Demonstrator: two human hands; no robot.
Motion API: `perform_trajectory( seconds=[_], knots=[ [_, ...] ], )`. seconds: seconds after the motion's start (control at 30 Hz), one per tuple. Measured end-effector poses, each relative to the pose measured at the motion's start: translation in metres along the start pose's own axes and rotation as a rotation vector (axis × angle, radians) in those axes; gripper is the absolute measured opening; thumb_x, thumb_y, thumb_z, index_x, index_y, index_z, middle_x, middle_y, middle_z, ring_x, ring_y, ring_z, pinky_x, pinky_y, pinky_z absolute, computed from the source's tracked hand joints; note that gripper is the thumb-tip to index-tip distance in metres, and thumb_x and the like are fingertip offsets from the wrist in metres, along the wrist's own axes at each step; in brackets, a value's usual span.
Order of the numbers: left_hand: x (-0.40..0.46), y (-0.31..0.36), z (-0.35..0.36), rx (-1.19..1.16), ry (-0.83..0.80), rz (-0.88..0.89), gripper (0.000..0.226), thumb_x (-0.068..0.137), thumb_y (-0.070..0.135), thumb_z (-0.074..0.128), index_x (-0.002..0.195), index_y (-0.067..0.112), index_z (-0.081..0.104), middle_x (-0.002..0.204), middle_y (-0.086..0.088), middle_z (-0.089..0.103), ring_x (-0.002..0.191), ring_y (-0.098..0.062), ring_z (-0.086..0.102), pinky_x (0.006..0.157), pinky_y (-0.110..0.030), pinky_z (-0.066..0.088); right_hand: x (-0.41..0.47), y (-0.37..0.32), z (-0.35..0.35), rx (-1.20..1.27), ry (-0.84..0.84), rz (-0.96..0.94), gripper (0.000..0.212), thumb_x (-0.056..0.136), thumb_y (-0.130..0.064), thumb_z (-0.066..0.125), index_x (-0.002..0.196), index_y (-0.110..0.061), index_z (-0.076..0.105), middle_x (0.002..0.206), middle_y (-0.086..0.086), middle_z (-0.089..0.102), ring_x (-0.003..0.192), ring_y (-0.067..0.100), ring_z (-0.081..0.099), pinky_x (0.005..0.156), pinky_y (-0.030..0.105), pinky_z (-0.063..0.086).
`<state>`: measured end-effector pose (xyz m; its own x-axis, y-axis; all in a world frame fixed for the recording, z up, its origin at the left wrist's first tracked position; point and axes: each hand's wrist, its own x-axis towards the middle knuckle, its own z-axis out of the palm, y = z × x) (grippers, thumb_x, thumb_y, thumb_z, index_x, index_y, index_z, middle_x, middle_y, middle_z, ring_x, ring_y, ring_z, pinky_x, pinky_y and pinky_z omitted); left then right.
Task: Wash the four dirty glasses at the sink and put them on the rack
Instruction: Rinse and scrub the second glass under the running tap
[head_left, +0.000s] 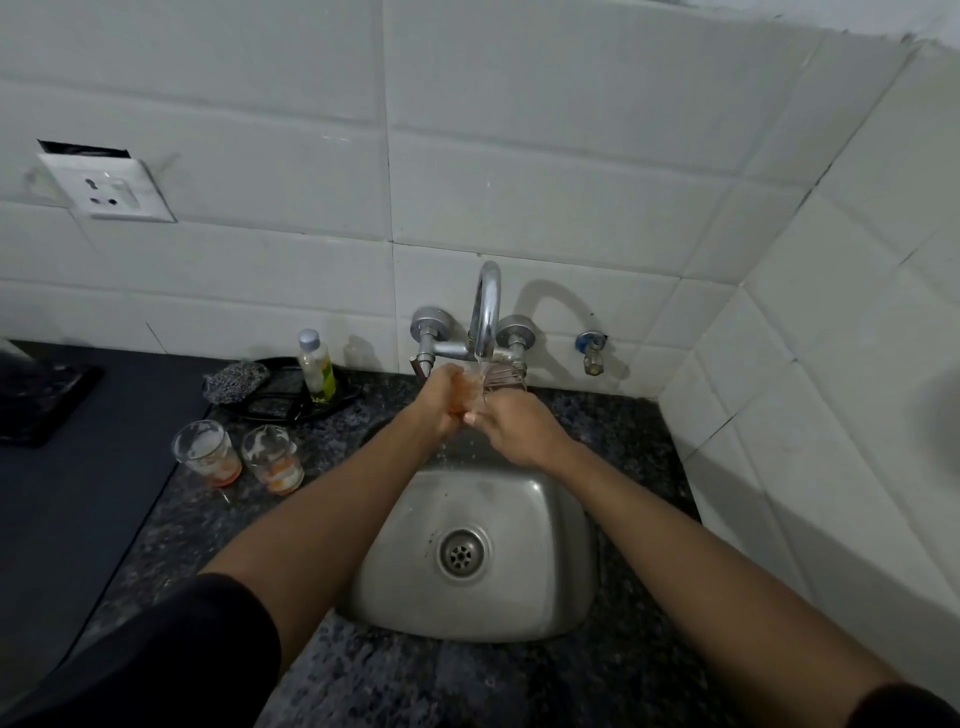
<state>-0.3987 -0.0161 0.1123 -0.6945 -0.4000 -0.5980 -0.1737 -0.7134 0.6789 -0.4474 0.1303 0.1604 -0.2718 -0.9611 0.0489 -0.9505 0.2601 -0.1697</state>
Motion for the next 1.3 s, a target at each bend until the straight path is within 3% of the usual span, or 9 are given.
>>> perform_trajectory(
  seconds=[0.1, 0.2, 0.37, 0.53, 0.73, 0.9, 1.07, 1.23, 1.3],
  knots=[
    [-0.004, 0.000, -0.003, 0.040, -0.003, -0.052, 0.044, 0.101, 0.030, 0.036, 0.082, 0.008, 0.069, 0.067, -0.008, 0.064, 0.053, -0.020, 0.059, 0.044, -0.022, 0.045, 0.002, 0.003, -0.006, -0.102, 0.006, -0.068, 0.022, 0.098, -0.023, 0.068, 0.119, -0.017, 0.067, 0.114, 0.008, 0.071, 0.104, 0.027, 0.068, 0.086, 0.042, 0.057],
    [-0.006, 0.005, -0.003, 0.064, 0.036, -0.056, 0.039, 0.100, 0.040, 0.047, 0.108, 0.010, 0.070, 0.087, -0.009, 0.072, 0.075, -0.023, 0.068, 0.061, -0.034, 0.057, 0.002, 0.011, 0.000, -0.184, 0.098, -0.128, 0.034, 0.090, -0.012, 0.075, 0.124, -0.012, 0.071, 0.127, 0.012, 0.069, 0.117, 0.028, 0.065, 0.095, 0.041, 0.055],
    [-0.012, 0.006, 0.002, -0.036, -0.009, 0.019, 0.036, 0.104, 0.026, 0.032, 0.093, 0.007, 0.061, 0.073, -0.009, 0.066, 0.062, -0.021, 0.064, 0.051, -0.028, 0.051, 0.005, -0.004, 0.001, 0.033, 0.050, 0.042, 0.035, 0.103, -0.040, 0.057, 0.123, -0.013, 0.064, 0.117, 0.011, 0.069, 0.104, 0.031, 0.068, 0.088, 0.045, 0.056],
    [-0.016, 0.013, -0.001, 0.042, 0.017, -0.039, 0.050, 0.104, 0.044, 0.042, 0.100, 0.005, 0.074, 0.084, -0.011, 0.075, 0.071, -0.024, 0.071, 0.058, -0.033, 0.058, 0.002, 0.008, -0.006, -0.168, 0.111, -0.140, 0.031, 0.096, -0.015, 0.070, 0.127, -0.017, 0.068, 0.133, 0.010, 0.065, 0.118, 0.026, 0.063, 0.090, 0.039, 0.057],
    [-0.022, 0.009, 0.001, -0.001, -0.027, -0.002, 0.042, 0.106, 0.022, 0.025, 0.087, 0.006, 0.058, 0.060, -0.008, 0.064, 0.045, -0.018, 0.059, 0.039, -0.020, 0.045, 0.007, -0.007, -0.008, 0.003, 0.049, 0.020, 0.032, 0.103, -0.033, 0.060, 0.126, -0.011, 0.063, 0.124, 0.011, 0.063, 0.107, 0.025, 0.064, 0.090, 0.038, 0.052],
    [-0.025, 0.014, -0.004, 0.114, 0.019, -0.070, 0.029, 0.100, 0.025, 0.050, 0.105, 0.004, 0.070, 0.082, -0.011, 0.072, 0.066, -0.024, 0.068, 0.055, -0.036, 0.059, 0.004, -0.006, -0.014, -0.241, -0.020, -0.096, 0.026, 0.101, -0.019, 0.063, 0.126, -0.012, 0.067, 0.130, 0.013, 0.063, 0.113, 0.026, 0.063, 0.089, 0.034, 0.050],
    [-0.027, 0.006, -0.002, -0.029, 0.000, -0.032, 0.029, 0.098, 0.008, 0.032, 0.076, 0.008, 0.051, 0.060, -0.002, 0.050, 0.044, -0.013, 0.046, 0.034, -0.017, 0.035, 0.009, -0.015, -0.011, -0.108, 0.041, -0.019, 0.029, 0.105, -0.033, 0.059, 0.120, -0.009, 0.064, 0.119, 0.011, 0.064, 0.108, 0.027, 0.062, 0.083, 0.031, 0.043],
    [-0.029, 0.009, -0.007, 0.018, 0.027, -0.072, 0.038, 0.100, 0.035, 0.053, 0.106, 0.004, 0.074, 0.090, -0.012, 0.074, 0.075, -0.024, 0.071, 0.058, -0.037, 0.061, 0.006, -0.014, -0.022, -0.259, 0.027, -0.129, 0.026, 0.100, -0.017, 0.064, 0.125, -0.015, 0.071, 0.136, 0.011, 0.062, 0.124, 0.026, 0.058, 0.099, 0.038, 0.046],
    [-0.030, 0.014, -0.003, -0.003, -0.002, -0.033, 0.033, 0.103, 0.028, 0.047, 0.097, 0.004, 0.069, 0.076, -0.009, 0.072, 0.060, -0.020, 0.069, 0.047, -0.030, 0.055, 0.004, -0.015, -0.016, -0.151, 0.008, -0.043, 0.030, 0.102, -0.021, 0.062, 0.131, -0.017, 0.067, 0.136, 0.014, 0.060, 0.117, 0.029, 0.061, 0.093, 0.040, 0.051]
  ],
)
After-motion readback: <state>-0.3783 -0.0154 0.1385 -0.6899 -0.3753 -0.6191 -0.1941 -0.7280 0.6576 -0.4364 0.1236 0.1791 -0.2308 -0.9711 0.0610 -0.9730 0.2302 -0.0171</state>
